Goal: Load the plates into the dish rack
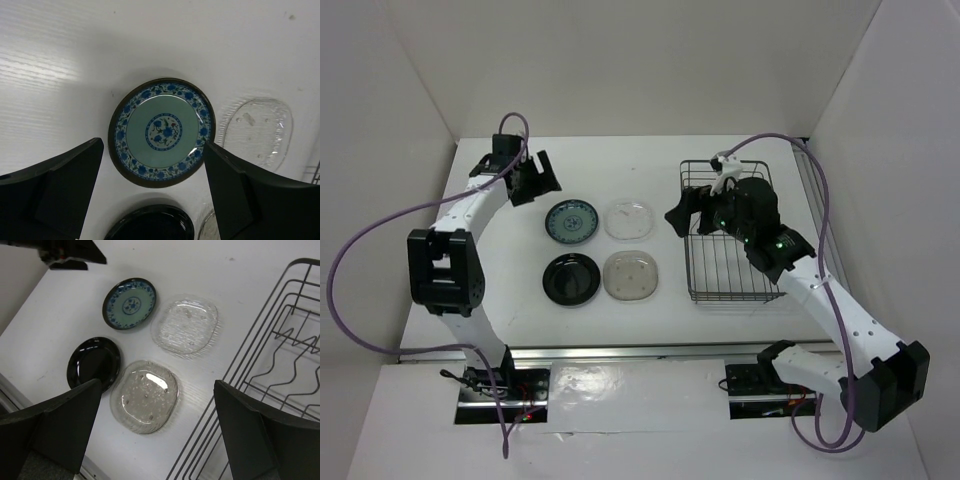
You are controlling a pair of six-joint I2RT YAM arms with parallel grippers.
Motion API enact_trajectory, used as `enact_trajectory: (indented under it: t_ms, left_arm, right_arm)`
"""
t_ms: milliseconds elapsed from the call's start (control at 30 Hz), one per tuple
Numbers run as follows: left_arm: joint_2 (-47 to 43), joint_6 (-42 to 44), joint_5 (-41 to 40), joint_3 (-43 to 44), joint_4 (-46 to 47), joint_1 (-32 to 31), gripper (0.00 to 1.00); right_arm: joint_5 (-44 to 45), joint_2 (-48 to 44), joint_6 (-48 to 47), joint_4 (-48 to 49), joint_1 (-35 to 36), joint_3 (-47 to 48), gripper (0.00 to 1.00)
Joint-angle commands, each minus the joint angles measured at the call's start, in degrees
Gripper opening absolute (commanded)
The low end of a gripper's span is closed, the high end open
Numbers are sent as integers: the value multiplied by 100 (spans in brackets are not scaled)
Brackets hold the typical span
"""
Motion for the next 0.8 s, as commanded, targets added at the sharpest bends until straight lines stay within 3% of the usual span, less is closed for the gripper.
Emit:
enact_trajectory:
  t_ms: [0,133,600,767]
  left_arm:
    - [260,-98,223,-178,635,31,94]
    - [753,-45,293,-179,707,163,94]
    - [1378,-45,601,-285,768,304,79]
    - [1562,8,540,-285,645,242,64]
  right_arm:
    - [-221,-249,-207,569,155,-100,100]
    - [-388,-302,-304,701,287,-232,100]
    - [-467,-355,-418,763,569,-337,100]
    - [-406,-408,-418,763,569,-391,100]
